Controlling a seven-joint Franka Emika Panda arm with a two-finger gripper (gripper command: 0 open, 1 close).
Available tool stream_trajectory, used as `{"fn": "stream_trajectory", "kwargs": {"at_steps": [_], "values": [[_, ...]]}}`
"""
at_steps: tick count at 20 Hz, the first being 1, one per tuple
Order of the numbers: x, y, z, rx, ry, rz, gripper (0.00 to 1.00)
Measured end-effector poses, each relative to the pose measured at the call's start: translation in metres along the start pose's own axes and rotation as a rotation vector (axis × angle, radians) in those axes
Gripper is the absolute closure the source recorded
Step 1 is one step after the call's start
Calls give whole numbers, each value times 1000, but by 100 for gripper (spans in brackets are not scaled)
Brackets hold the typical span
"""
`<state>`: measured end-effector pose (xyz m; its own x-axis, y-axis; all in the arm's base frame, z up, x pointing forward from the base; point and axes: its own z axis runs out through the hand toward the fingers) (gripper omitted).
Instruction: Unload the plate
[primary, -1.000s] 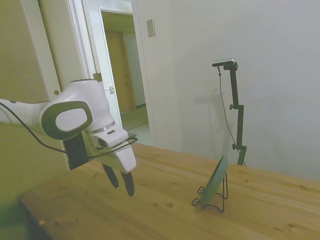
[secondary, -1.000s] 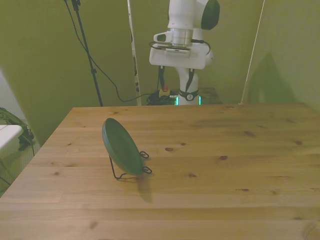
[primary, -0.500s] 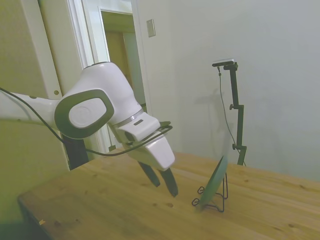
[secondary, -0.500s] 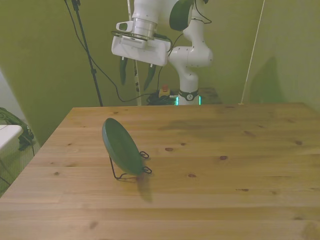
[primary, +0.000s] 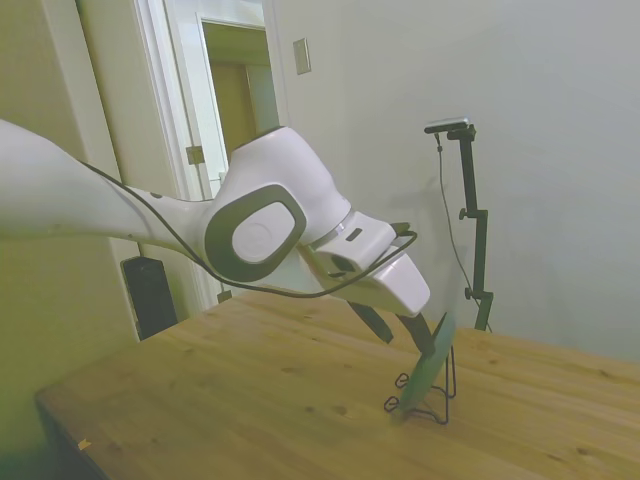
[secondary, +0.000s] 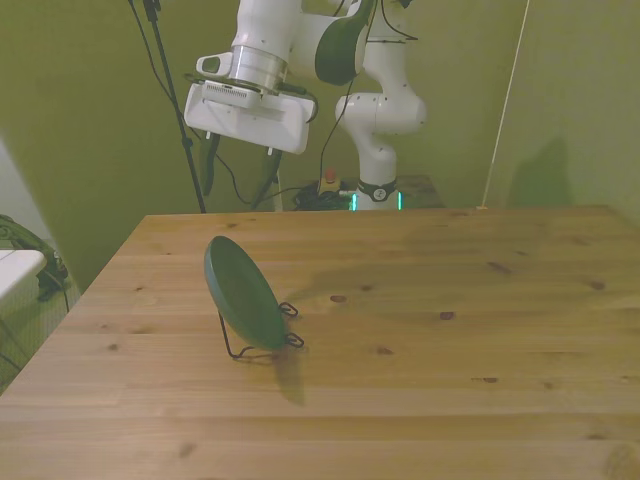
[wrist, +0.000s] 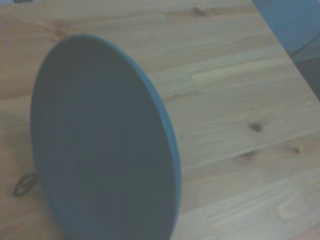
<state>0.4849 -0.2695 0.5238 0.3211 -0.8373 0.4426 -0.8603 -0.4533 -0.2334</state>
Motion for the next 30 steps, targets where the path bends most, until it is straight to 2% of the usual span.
{"fn": "stream_trajectory", "kwargs": {"at_steps": [3, 8, 15, 20, 27, 28, 30], "values": [[-11, -22, -1, 60, -87, -15, 0], [8, -22, 14, 41, -76, 8, 0], [42, -40, 28, 35, -33, 18, 0], [49, -60, 52, 3, -55, -2, 0], [44, -80, 63, -43, -104, -35, 0], [43, -82, 64, -47, -109, -38, 100], [41, -84, 65, -55, -118, -42, 100]]}}
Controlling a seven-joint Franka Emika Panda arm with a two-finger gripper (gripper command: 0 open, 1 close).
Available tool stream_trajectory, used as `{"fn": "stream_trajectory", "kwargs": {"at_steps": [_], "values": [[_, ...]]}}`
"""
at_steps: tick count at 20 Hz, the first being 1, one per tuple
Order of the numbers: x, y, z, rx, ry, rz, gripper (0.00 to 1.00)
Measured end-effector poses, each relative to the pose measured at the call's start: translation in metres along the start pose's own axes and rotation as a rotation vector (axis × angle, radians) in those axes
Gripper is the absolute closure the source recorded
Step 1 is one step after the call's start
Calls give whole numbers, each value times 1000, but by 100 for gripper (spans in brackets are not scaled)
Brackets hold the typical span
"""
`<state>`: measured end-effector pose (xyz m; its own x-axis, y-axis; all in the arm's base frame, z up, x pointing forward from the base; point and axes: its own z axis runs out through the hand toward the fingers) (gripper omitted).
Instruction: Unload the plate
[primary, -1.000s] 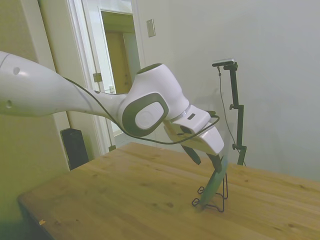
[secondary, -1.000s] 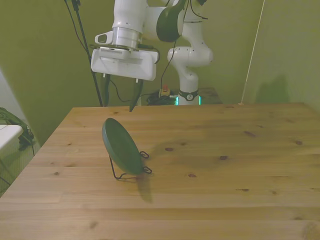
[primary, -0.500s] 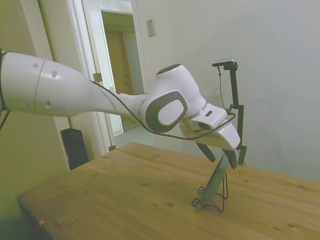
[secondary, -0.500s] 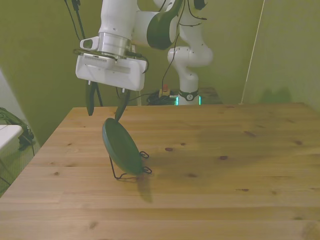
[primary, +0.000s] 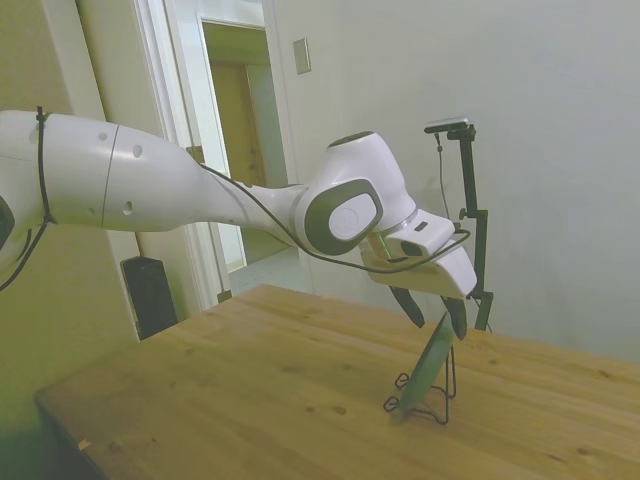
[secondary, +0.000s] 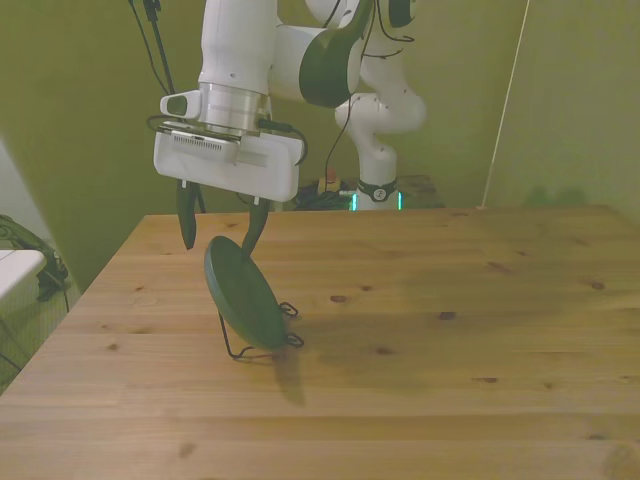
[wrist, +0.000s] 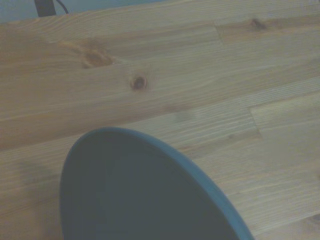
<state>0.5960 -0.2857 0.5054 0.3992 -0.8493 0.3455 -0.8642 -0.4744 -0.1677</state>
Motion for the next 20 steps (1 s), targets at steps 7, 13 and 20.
{"fn": "stream_trajectory", "kwargs": {"at_steps": [7, 13, 20], "values": [[1, 1, 3, -25, -3, -10, 100], [4, 2, 9, -40, 1, -16, 100], [5, 2, 13, -48, 3, -21, 100]]}}
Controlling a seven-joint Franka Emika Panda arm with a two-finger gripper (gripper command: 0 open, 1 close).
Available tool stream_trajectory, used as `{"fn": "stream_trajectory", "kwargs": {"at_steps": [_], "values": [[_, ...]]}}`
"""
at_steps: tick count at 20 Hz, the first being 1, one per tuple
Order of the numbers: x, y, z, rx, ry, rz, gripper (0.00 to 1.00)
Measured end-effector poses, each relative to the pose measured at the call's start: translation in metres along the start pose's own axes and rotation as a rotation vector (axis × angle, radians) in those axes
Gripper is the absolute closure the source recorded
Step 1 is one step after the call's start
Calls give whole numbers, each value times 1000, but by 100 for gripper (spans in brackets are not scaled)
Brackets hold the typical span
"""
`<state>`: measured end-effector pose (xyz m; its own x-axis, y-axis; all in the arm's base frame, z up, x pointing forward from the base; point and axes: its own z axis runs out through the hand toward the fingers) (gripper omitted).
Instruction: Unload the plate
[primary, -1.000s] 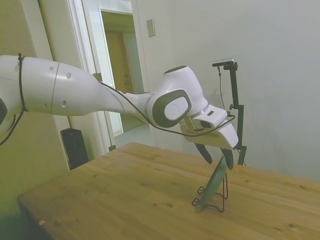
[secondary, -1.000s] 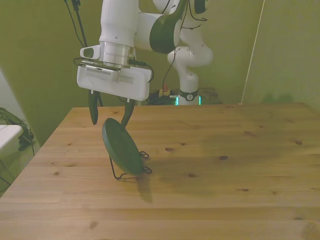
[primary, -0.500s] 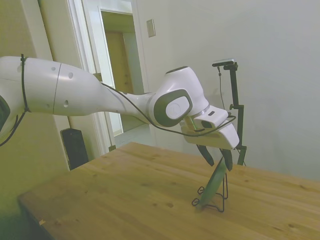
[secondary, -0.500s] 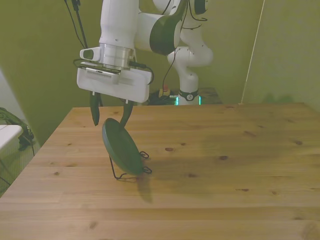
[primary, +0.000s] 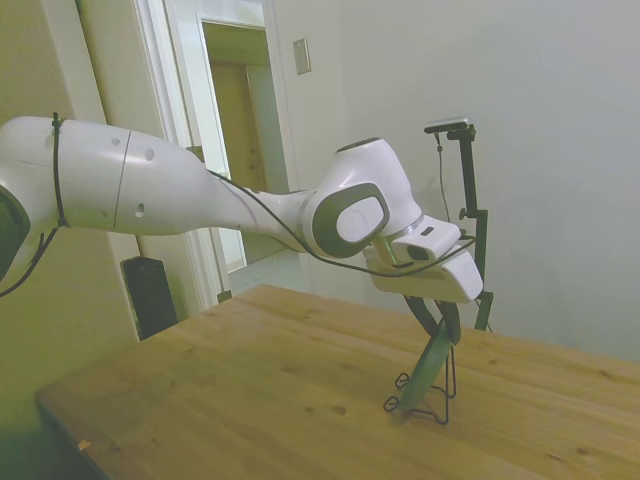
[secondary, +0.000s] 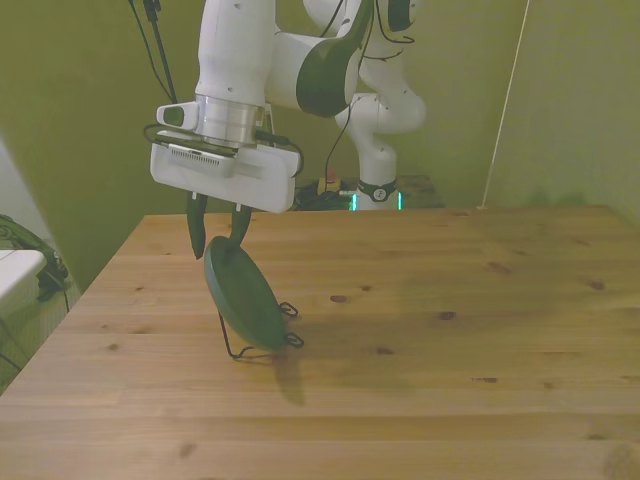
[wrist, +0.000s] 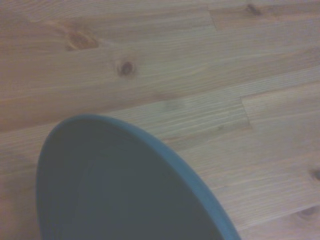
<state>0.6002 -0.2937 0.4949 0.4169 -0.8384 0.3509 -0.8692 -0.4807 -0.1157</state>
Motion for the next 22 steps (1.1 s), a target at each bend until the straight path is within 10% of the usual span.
{"fn": "stream_trajectory", "kwargs": {"at_steps": [22], "values": [[6, -2, -10, -6, 34, -25, 100]]}}
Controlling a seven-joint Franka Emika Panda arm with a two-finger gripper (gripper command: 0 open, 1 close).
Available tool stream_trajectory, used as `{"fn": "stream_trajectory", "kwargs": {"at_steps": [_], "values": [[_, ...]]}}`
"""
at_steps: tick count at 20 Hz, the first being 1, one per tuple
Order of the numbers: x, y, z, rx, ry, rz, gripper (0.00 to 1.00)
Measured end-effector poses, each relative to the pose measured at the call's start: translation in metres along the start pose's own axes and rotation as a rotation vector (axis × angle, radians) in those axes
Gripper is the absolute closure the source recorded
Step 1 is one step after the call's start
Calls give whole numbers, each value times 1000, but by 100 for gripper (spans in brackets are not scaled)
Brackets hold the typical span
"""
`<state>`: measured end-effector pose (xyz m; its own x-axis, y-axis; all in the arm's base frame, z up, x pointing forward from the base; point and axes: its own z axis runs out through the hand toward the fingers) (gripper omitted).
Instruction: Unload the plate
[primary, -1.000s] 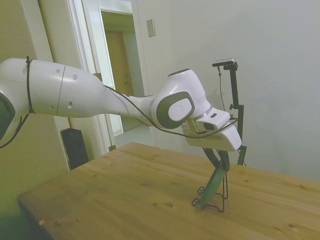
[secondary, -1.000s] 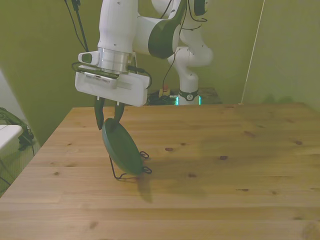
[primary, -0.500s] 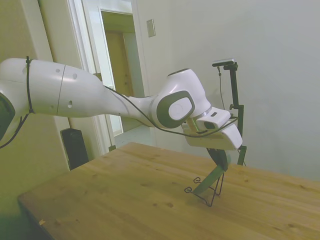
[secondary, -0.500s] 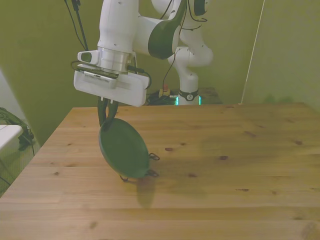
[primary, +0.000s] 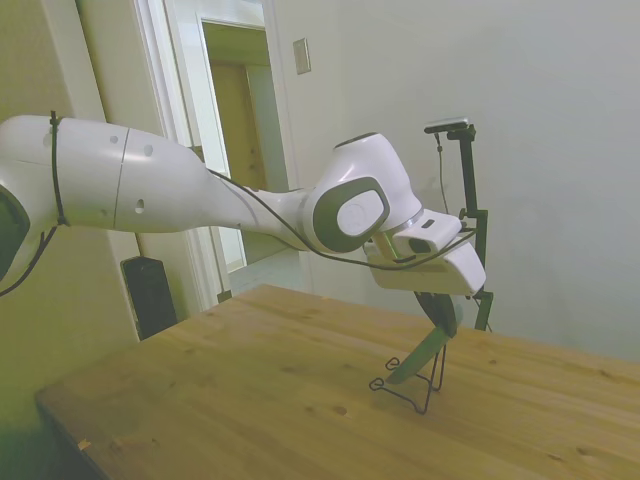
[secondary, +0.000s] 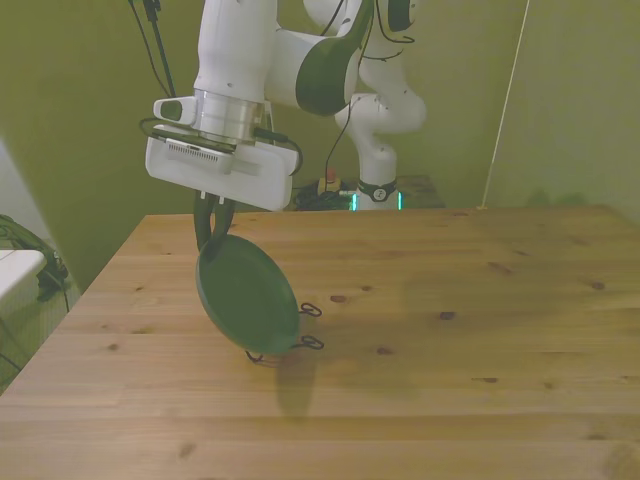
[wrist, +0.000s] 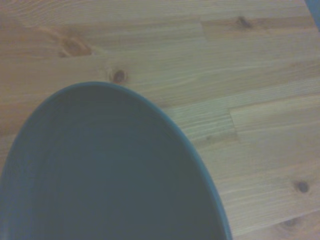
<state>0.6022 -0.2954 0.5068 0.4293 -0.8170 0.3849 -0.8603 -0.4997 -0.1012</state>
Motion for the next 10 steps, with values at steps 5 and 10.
{"fn": "stream_trajectory", "kwargs": {"at_steps": [5, 10], "values": [[1, -3, -5, 8, 8, -3, 100], [4, -8, -15, 20, 22, -5, 100]]}}
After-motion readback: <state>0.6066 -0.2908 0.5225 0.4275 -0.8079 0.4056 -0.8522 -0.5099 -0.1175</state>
